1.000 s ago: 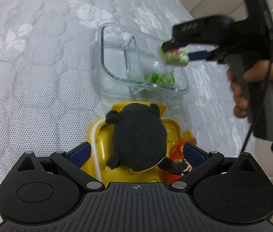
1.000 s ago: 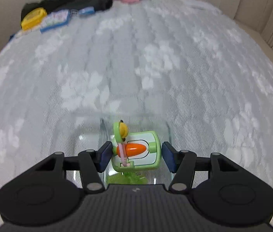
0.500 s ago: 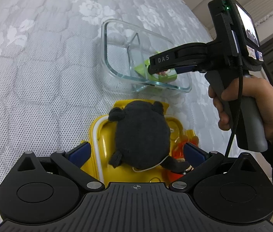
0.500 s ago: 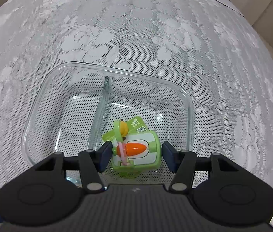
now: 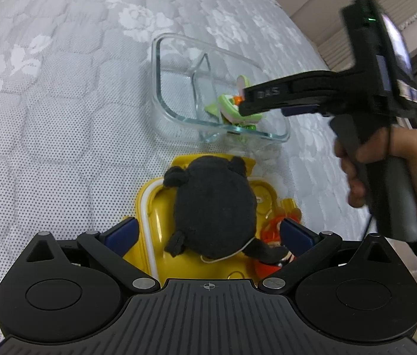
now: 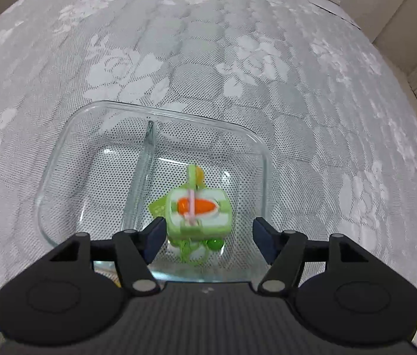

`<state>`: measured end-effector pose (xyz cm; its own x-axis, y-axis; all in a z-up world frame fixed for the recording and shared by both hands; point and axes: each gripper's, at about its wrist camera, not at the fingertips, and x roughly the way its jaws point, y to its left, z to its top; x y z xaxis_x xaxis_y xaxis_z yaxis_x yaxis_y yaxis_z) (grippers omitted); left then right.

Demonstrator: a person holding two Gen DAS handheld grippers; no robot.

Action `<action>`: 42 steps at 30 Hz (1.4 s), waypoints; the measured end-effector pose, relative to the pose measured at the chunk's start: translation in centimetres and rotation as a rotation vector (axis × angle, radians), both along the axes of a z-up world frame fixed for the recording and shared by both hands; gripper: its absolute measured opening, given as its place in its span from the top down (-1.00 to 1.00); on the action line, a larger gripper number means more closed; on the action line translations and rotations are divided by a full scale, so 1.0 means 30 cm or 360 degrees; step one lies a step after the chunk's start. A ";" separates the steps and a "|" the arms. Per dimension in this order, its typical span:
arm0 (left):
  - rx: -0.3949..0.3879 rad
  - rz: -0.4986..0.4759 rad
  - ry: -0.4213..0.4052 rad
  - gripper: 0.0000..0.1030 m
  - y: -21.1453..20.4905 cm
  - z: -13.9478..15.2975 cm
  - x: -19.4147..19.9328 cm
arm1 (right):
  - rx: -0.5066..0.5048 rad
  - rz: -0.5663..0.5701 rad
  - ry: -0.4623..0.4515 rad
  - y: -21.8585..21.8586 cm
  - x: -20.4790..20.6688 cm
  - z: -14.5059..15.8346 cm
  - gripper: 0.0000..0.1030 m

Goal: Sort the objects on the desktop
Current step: 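Grasp the red figurine with the right gripper and lift it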

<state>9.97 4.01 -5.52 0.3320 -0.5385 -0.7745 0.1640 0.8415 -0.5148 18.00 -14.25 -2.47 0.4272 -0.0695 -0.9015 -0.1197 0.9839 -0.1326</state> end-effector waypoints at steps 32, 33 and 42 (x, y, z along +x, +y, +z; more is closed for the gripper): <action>0.0090 0.0053 0.0054 -1.00 0.029 -0.040 0.021 | 0.0581 -0.0521 0.0202 -0.232 -0.372 -0.124 -0.11; 0.0093 0.0052 0.0057 -1.00 0.030 -0.041 0.020 | 0.0575 -0.0506 0.0198 -0.229 -0.372 -0.122 -0.10; 0.0089 0.0030 0.0056 -1.00 0.024 -0.037 0.015 | 0.0513 -0.0364 -0.0025 -0.198 -0.337 0.037 -0.09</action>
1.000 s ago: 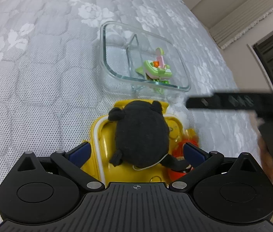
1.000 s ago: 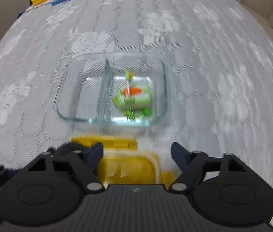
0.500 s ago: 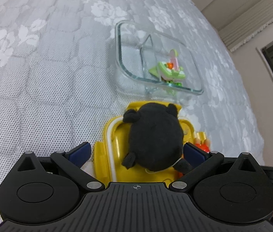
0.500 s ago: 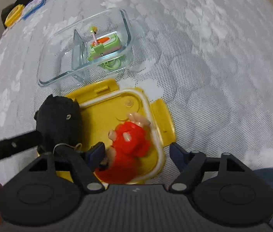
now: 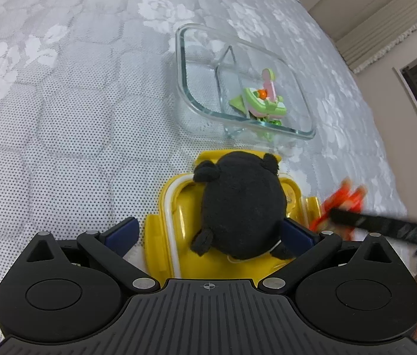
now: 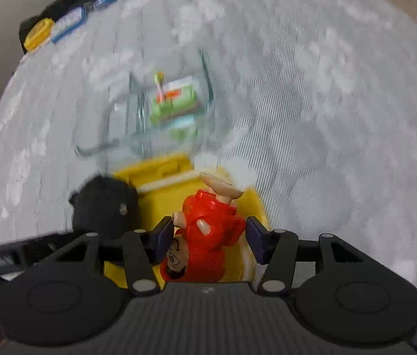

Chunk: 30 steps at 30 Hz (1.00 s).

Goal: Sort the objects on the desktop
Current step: 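Grasp the red figurine with the right gripper and lift it, then carry the red figurine into the glass container and release it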

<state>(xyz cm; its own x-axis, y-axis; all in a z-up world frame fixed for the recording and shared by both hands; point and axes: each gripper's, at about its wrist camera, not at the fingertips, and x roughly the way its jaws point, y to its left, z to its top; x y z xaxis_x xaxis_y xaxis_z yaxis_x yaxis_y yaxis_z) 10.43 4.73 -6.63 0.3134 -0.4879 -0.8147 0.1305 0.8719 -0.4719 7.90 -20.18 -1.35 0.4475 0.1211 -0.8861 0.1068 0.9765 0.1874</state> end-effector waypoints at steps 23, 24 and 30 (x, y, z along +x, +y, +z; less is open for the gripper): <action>-0.0015 -0.0017 0.0024 -1.00 -0.003 -0.010 -0.011 | 0.0189 -0.0368 -0.0287 0.037 0.358 0.074 -0.09; -0.0019 -0.0018 0.0024 -1.00 -0.003 -0.010 -0.011 | 0.0217 -0.0411 -0.0277 0.031 0.376 0.055 -0.09; -0.0022 -0.0032 0.0028 -1.00 -0.011 -0.014 -0.017 | 0.0384 -0.0666 -0.0215 -0.004 0.483 -0.058 -0.09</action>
